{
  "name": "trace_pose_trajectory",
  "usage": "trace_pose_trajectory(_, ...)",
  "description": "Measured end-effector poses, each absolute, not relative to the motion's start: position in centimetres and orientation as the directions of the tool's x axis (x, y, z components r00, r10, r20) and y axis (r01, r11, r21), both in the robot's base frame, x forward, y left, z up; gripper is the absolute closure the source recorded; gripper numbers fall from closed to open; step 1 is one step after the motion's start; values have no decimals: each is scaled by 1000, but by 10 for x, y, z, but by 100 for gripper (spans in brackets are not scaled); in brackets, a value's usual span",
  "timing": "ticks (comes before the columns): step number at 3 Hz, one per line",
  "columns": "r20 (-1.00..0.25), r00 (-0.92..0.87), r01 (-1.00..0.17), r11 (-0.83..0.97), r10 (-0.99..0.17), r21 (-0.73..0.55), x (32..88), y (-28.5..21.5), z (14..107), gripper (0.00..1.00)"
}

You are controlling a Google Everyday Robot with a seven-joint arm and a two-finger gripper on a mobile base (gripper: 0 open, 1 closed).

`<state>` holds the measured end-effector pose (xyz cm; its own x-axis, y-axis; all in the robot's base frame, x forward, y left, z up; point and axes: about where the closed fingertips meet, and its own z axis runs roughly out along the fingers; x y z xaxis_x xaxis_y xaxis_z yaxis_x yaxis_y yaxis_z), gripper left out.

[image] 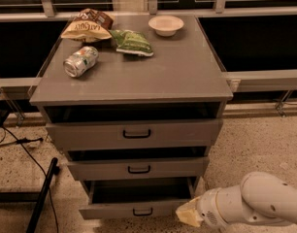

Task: Close bottom drawer

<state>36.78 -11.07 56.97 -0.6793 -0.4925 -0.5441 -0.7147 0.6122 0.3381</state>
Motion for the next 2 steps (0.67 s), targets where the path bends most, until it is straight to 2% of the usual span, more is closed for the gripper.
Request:
trace_pose_trajectory(1, -532, -696, -699, 626, -482, 347, 364, -111, 558, 100)
trace_pose_trajectory(2, -471, -772, -611, 700, -426, 368, 354, -121, 515, 100)
